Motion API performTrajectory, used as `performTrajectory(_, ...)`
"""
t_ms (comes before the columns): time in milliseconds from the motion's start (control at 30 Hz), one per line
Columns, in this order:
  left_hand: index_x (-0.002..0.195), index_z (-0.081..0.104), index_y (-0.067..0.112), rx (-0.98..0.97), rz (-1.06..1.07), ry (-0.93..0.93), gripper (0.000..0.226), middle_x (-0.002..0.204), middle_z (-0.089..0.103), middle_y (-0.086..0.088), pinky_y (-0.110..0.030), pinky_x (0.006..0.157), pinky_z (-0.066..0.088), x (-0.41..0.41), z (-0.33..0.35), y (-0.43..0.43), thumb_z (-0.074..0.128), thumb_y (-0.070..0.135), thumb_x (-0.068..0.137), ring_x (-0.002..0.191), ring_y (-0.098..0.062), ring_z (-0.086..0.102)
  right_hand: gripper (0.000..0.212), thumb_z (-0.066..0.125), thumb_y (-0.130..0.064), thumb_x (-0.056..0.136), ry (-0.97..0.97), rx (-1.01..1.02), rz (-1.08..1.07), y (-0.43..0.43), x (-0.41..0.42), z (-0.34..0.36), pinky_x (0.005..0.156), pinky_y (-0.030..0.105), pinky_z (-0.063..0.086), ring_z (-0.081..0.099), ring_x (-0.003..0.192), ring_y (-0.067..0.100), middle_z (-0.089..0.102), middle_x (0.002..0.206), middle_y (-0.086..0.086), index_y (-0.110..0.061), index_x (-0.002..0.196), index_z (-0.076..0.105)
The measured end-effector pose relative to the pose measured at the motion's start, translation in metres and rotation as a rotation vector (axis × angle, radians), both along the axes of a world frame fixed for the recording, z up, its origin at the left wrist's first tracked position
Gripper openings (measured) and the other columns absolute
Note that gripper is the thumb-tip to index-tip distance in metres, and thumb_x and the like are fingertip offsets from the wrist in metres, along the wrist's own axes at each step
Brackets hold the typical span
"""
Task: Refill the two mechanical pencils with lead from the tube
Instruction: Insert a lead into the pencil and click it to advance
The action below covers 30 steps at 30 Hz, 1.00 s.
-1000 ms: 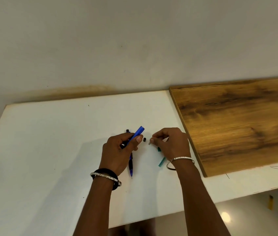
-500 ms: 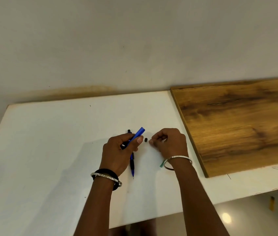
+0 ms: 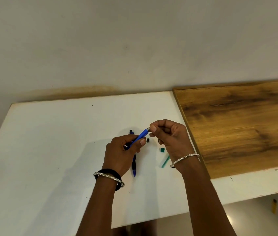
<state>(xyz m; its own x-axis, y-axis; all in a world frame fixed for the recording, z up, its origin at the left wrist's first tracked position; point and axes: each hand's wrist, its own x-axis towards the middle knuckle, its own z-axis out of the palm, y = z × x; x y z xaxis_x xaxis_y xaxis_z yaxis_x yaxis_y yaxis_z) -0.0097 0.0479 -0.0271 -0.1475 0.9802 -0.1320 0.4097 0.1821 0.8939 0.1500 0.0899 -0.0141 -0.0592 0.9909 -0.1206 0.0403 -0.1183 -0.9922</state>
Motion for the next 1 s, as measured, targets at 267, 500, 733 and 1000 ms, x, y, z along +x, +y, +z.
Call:
performTrajectory(267,0.103,0.074,0.028,-0.029,-0.005,0.088,0.031,0.079,0.07,0.007,-0.01,0.06,0.038,-0.001,-0.002,-0.001,0.062,0.049,0.084,0.071,-0.008,0.058,0.004,0.071,-0.008,0.084,-0.181,0.067,0.052,0.0,0.001,-0.003,0.06,0.015,0.05,0.071,0.07,0.013,0.074,0.078,0.005,-0.012,0.086,0.07)
performTrajectory(500,0.103,0.074,0.025,-0.03,0.011,0.151,0.031,0.082,0.07,0.003,-0.019,0.06,0.036,-0.003,-0.003,-0.002,0.062,0.048,0.085,0.068,-0.01,0.057,0.006,0.077,-0.014,0.079,-0.268,0.062,0.047,0.001,0.001,-0.004,0.063,0.011,0.051,0.068,0.066,0.004,0.074,0.074,-0.001,-0.014,0.084,0.074)
performTrajectory(733,0.105,0.074,0.024,-0.036,0.057,0.109,0.034,0.087,0.071,-0.002,-0.015,0.059,0.036,0.0,-0.001,0.0,0.061,0.049,0.085,0.071,-0.013,0.056,0.007,0.074,-0.023,0.083,-0.169,-0.019,-0.083,0.001,0.002,-0.004,0.054,0.012,0.047,0.071,0.068,0.011,0.076,0.079,-0.001,-0.019,0.089,0.075)
performTrajectory(1000,0.103,0.074,0.025,-0.033,0.072,0.074,0.032,0.078,0.07,0.003,-0.013,0.059,0.036,-0.002,-0.002,0.0,0.061,0.048,0.085,0.07,-0.008,0.058,0.024,0.074,-0.024,0.082,-0.792,0.08,0.063,-0.003,-0.016,-0.023,0.072,0.011,0.04,0.057,0.074,0.005,0.071,0.097,-0.005,-0.024,0.106,0.071)
